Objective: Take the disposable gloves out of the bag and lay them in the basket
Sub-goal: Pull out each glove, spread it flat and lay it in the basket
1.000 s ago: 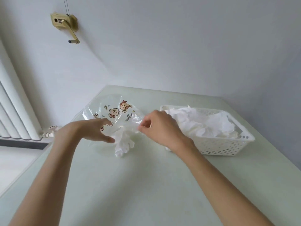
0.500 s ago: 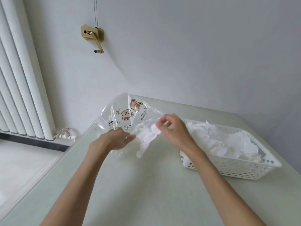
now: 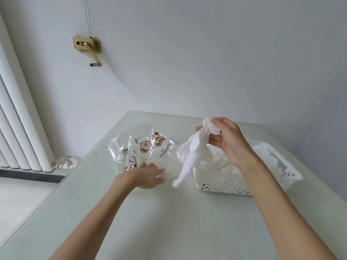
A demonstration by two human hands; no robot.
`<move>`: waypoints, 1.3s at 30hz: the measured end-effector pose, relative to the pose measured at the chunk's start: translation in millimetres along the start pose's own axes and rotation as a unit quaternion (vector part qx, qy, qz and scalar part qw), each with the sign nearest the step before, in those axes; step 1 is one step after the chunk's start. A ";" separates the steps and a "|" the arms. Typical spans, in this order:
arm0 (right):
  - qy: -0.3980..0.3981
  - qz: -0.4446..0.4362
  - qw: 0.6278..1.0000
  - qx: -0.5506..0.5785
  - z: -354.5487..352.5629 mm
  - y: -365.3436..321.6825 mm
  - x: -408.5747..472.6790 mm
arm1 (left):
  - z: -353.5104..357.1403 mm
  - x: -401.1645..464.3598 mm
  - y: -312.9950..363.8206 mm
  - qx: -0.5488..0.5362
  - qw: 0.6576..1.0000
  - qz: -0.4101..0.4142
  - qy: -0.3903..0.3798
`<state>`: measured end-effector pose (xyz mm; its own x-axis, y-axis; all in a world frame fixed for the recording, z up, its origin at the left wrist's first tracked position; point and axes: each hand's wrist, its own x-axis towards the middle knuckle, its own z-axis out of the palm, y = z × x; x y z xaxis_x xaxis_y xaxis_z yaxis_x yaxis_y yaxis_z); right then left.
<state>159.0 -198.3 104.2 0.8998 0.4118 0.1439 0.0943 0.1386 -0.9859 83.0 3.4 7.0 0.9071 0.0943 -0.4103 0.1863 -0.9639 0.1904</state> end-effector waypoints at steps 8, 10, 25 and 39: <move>-0.034 -0.008 0.999 0.003 -14.9 -23.8 -9.1 | -19.5 1.6 24.5 -0.139 0.982 -0.101 0.075; -0.037 -0.002 0.999 -0.003 -16.1 -24.8 -10.9 | -26.7 -2.4 30.5 -0.109 0.987 -0.066 0.095; 0.137 0.013 0.990 0.043 -58.9 -40.1 2.0 | -88.6 -47.8 97.1 -0.441 0.851 0.224 0.177; 0.075 -0.253 0.873 -0.411 -42.3 -54.3 -23.9 | -146.1 -55.8 128.2 -0.585 0.779 0.194 0.117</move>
<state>150.3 -253.7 150.6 0.6948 0.3544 0.6258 0.7135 -0.4495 -0.5375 111.4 -89.1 184.6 0.9992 0.0275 0.0282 -0.0266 -0.0565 0.9980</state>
